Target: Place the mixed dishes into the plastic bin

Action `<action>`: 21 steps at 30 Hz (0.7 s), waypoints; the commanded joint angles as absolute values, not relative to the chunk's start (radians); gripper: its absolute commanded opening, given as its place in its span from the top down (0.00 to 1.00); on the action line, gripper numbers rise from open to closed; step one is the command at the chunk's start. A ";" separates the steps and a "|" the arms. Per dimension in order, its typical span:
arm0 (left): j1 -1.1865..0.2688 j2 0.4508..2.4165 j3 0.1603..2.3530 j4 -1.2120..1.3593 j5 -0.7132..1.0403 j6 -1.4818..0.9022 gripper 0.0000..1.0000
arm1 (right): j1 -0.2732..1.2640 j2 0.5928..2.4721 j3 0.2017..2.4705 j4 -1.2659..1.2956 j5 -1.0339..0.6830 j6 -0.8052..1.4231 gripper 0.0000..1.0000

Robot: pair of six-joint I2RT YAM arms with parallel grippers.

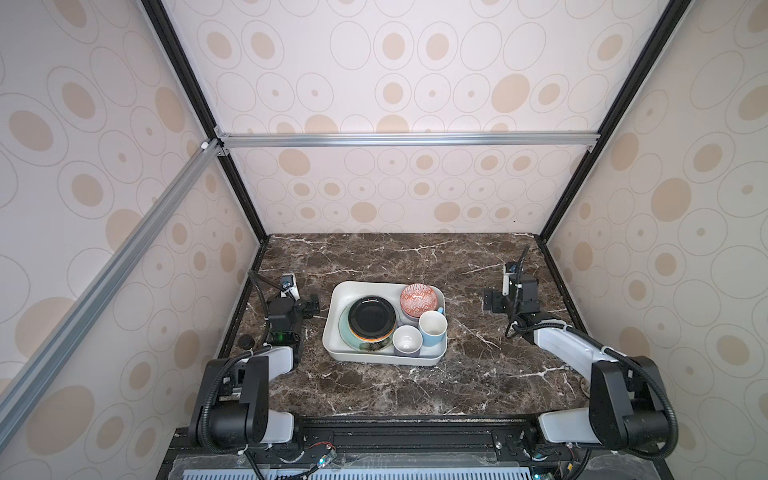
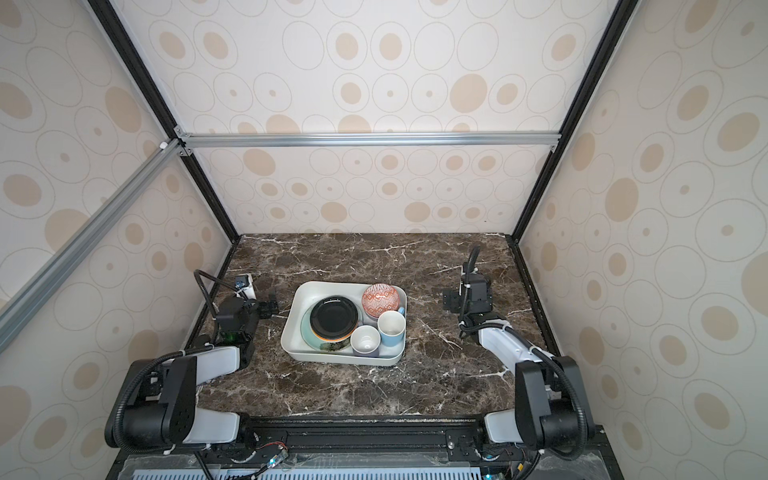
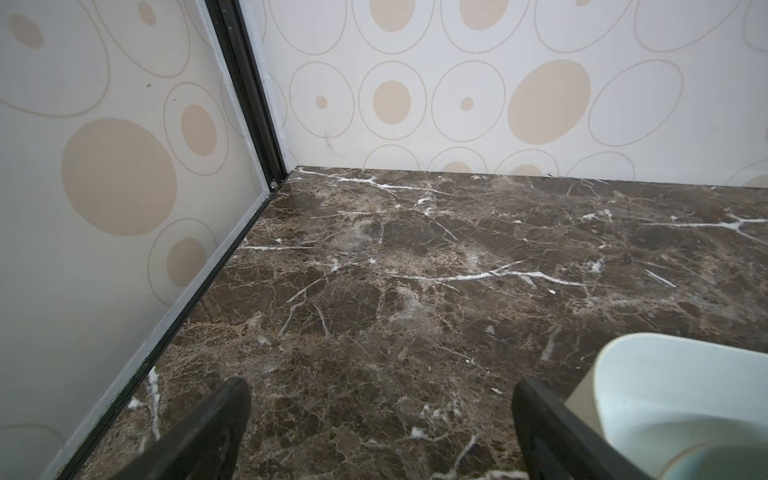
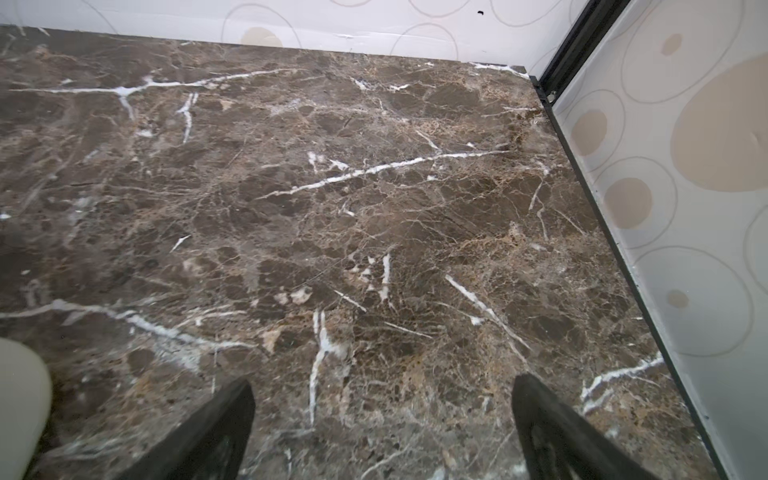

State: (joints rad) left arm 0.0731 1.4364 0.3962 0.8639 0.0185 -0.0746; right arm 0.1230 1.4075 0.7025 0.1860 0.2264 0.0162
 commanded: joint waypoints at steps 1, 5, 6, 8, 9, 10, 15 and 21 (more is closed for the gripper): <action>0.088 1.472 0.372 0.989 0.105 -0.084 0.01 | 0.123 1.437 0.665 0.352 0.206 -0.040 0.00; 0.095 1.498 0.340 1.077 0.105 -0.109 0.01 | 0.117 1.436 0.635 0.382 0.191 -0.057 0.00; 0.096 1.515 0.331 1.107 0.108 -0.114 0.01 | 0.113 1.435 0.619 0.402 0.175 -0.057 0.00; 0.097 1.522 0.345 1.085 0.123 -0.106 0.01 | 0.108 1.448 0.572 0.471 0.154 -0.054 0.00; 0.097 1.528 0.338 1.112 0.129 -0.109 0.01 | 0.105 1.461 0.537 0.541 0.149 -0.054 0.00; 0.097 1.521 0.332 1.111 0.129 -0.104 0.01 | 0.104 1.479 0.508 0.607 0.141 -0.057 0.00; 0.087 1.502 0.192 1.360 0.113 -0.094 0.01 | 0.085 1.508 0.474 0.682 0.106 -0.047 0.00; 0.054 1.560 0.176 1.418 0.060 -0.067 0.01 | 0.063 1.543 0.411 0.831 0.059 -0.043 0.00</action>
State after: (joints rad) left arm 0.0643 1.5665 0.1520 1.3373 0.0875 -0.0956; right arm 0.0704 1.5337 0.4252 0.7341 0.0937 -0.0383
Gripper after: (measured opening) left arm 0.990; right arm 0.997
